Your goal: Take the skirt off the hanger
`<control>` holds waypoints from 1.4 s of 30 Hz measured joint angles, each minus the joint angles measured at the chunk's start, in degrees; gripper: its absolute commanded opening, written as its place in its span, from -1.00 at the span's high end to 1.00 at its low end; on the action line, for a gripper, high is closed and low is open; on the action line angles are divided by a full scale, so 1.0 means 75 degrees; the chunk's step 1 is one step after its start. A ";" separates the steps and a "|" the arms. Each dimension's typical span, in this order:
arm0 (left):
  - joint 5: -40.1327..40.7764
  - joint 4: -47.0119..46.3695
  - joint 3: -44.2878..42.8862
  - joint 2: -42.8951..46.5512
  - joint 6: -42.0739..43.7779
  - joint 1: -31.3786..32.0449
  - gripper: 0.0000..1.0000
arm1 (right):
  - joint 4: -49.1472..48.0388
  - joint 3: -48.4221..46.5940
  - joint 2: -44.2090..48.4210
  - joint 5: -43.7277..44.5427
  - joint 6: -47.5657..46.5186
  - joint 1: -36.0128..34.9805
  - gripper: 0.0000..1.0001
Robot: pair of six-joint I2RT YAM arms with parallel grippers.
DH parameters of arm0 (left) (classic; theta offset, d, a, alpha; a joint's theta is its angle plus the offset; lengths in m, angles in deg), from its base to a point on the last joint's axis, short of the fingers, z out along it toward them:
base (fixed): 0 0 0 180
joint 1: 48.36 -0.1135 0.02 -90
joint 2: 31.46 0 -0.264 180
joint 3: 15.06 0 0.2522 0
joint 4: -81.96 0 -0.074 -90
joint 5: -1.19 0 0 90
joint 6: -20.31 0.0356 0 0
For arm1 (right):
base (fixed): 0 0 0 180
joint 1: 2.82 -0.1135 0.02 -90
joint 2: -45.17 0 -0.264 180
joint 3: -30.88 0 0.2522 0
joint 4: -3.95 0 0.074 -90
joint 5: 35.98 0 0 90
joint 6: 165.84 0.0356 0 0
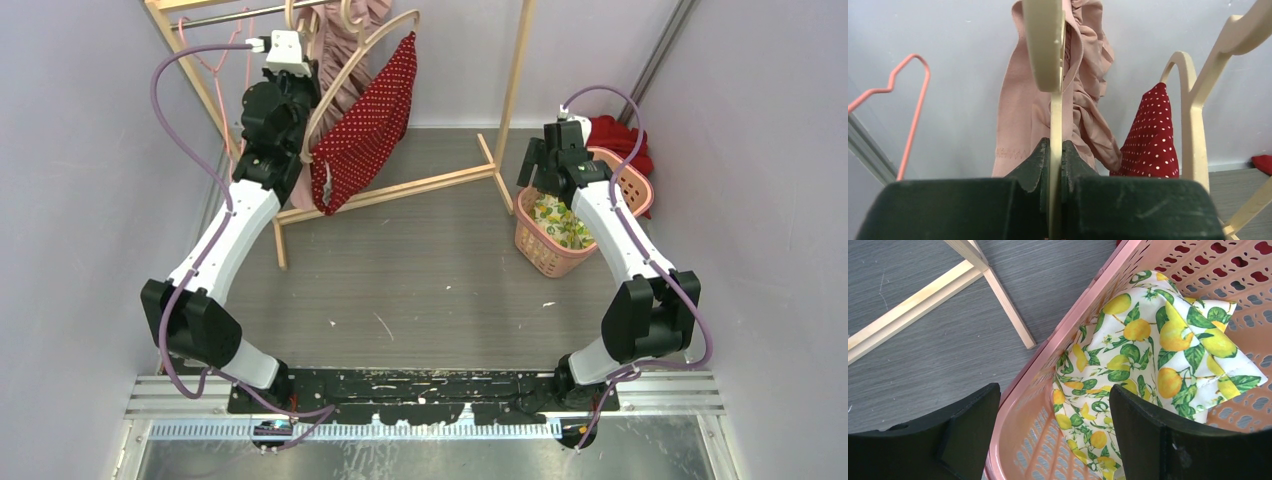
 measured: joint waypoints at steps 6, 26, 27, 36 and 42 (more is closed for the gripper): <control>0.0111 -0.0067 0.0000 -0.0009 0.0154 -0.0003 1.00 | -0.0009 0.0003 -0.0012 0.0000 0.0000 0.0000 -0.69; 0.0256 -0.1600 0.0143 -0.0425 0.0402 -0.0175 1.00 | -0.0044 0.0000 -0.0361 -0.0061 0.0003 0.0000 -0.69; 0.0256 -0.1696 0.0140 -0.0493 0.0402 -0.0187 1.00 | -0.0047 0.0000 -0.0361 -0.0061 0.0003 0.0000 -0.69; 0.0175 -0.2218 0.0166 -0.0662 0.0376 -0.0271 1.00 | -0.0137 0.0000 -0.0536 -0.0108 0.0003 0.0000 -0.69; 0.0044 -0.3165 0.0662 -0.0673 0.0373 -0.0379 1.00 | -0.0201 0.0000 -0.0708 -0.0166 0.0006 -0.0003 -0.68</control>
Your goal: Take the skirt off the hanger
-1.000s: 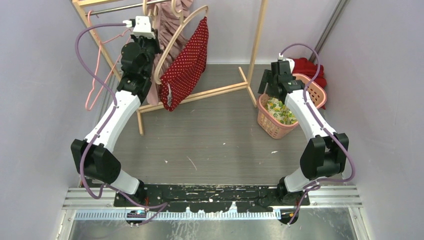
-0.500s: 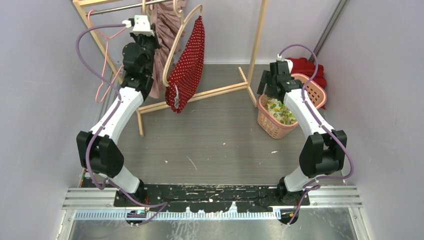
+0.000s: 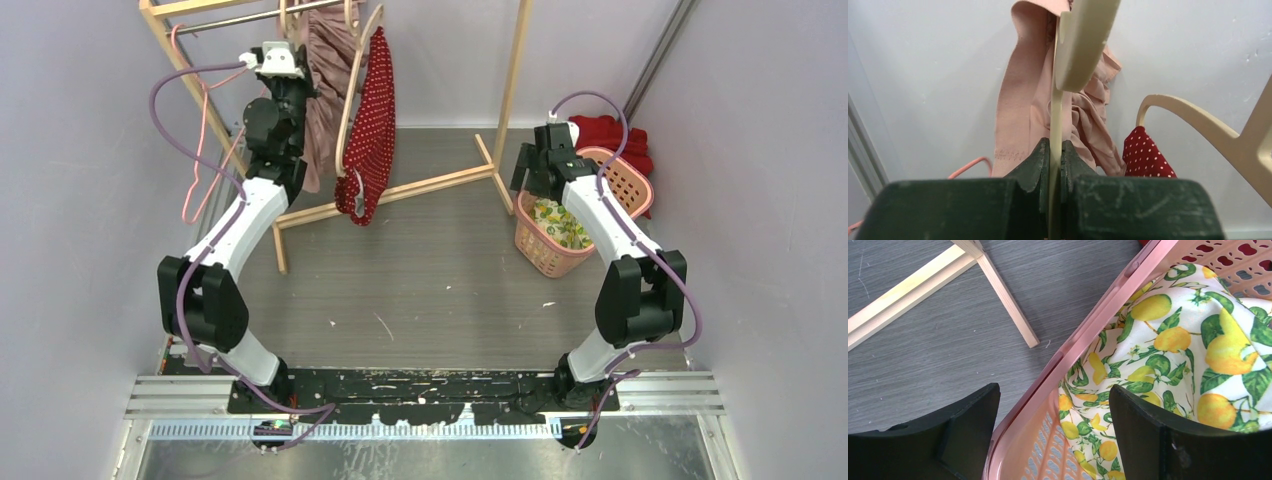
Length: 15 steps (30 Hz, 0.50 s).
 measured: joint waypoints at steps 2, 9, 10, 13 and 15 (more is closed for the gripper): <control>-0.0055 -0.0312 0.0117 -0.0044 -0.0020 -0.0041 1.00 | -0.0003 0.0000 -0.0017 -0.0003 0.0000 -0.0003 -0.68; -0.0152 -0.1335 0.0405 -0.0248 -0.0236 -0.0137 1.00 | -0.0009 0.0000 -0.0047 -0.0006 0.0000 -0.0003 -0.68; -0.0154 -0.1515 0.0458 -0.0280 -0.0262 -0.0146 1.00 | -0.0009 0.0000 -0.0047 -0.0006 -0.0003 -0.0003 -0.68; -0.0157 -0.2005 0.0548 -0.0393 -0.0414 -0.0149 1.00 | -0.0032 0.0017 -0.0047 -0.0006 -0.0003 -0.0006 -0.68; -0.0166 -0.2122 0.0551 -0.0434 -0.0458 -0.0154 1.00 | -0.0067 0.0047 -0.0047 -0.0009 -0.0003 -0.0006 -0.68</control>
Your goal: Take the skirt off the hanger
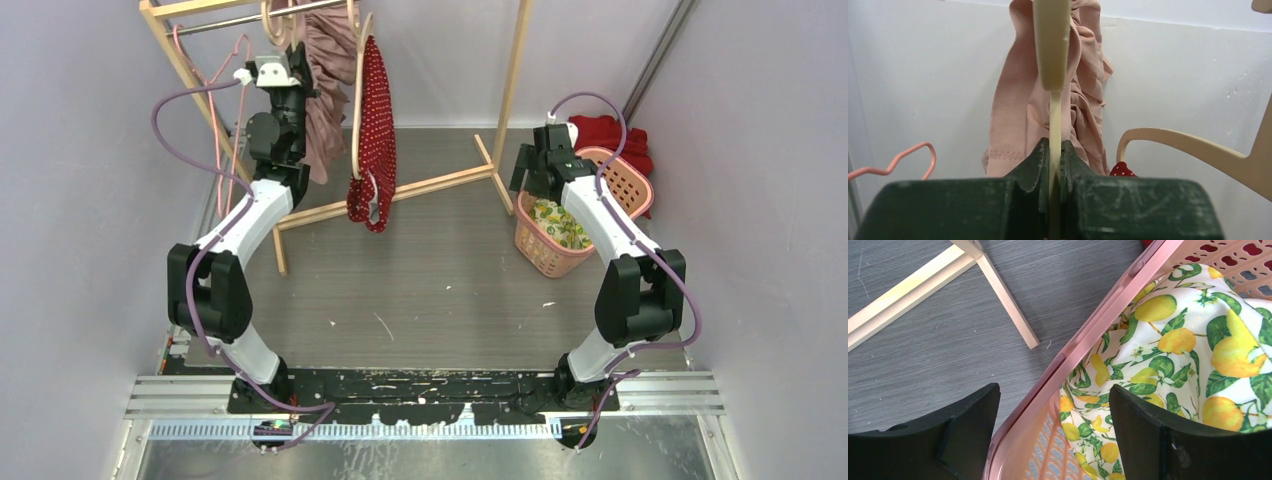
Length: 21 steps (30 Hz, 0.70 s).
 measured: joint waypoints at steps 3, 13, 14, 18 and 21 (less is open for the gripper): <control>-0.0055 -0.0102 0.0003 -0.0026 -0.0047 -0.0009 1.00 | -0.0067 0.0047 0.0000 -0.0003 0.0003 -0.0009 -0.68; -0.0463 -0.0562 0.0504 0.0157 -0.0207 -0.0020 1.00 | -0.0064 0.0070 -0.0326 -0.0093 0.0003 -0.0012 -0.67; -0.0493 -0.0571 0.0612 0.0245 -0.0204 -0.0020 1.00 | -0.0038 0.0070 -0.0361 -0.0099 0.0003 -0.0012 -0.67; -0.0542 -0.0662 0.0880 0.0536 -0.0192 -0.0020 1.00 | -0.0009 0.0070 -0.0478 -0.0125 0.0003 -0.0012 -0.65; -0.0589 -0.0769 0.1105 0.0682 -0.0195 -0.0020 1.00 | 0.0032 0.0070 -0.0542 -0.0137 0.0003 -0.0012 -0.65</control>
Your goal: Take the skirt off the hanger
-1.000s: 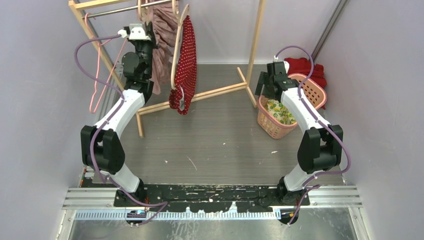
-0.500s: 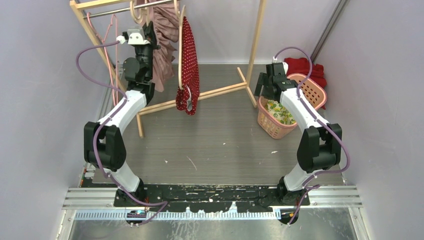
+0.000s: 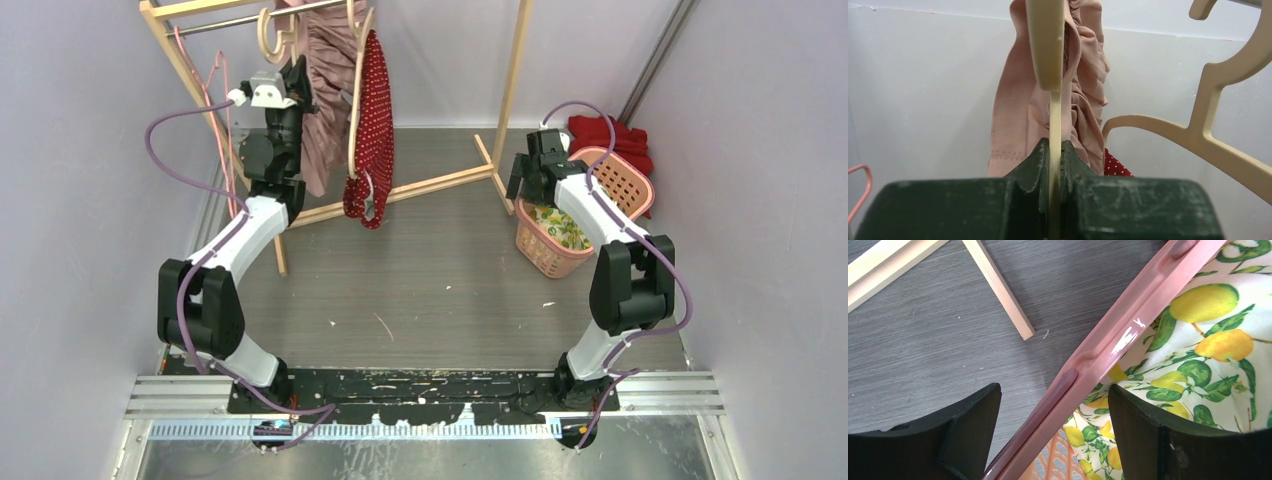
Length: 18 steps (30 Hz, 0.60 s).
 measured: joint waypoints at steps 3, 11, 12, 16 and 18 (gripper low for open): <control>-0.0003 -0.0020 0.0108 0.0058 0.0006 0.0000 1.00 | 0.0038 0.0000 -0.0015 -0.0006 0.0000 0.0000 -0.65; -0.0070 -0.0044 0.0108 0.0128 0.0020 0.0000 1.00 | 0.0041 0.0000 -0.0035 -0.0032 0.0000 0.0000 -0.64; -0.0070 -0.0044 0.0108 0.0175 0.0023 0.0000 1.00 | 0.0041 0.0000 -0.0058 -0.0032 0.0003 0.0000 -0.63; -0.0079 -0.0061 0.0108 0.0385 0.0044 0.0000 1.00 | 0.0035 -0.0003 -0.0114 -0.0087 0.0026 0.0000 -0.62; -0.0102 -0.0082 0.0105 0.0469 0.0055 0.0000 1.00 | 0.0041 -0.0003 -0.0119 -0.0111 0.0035 0.0000 -0.62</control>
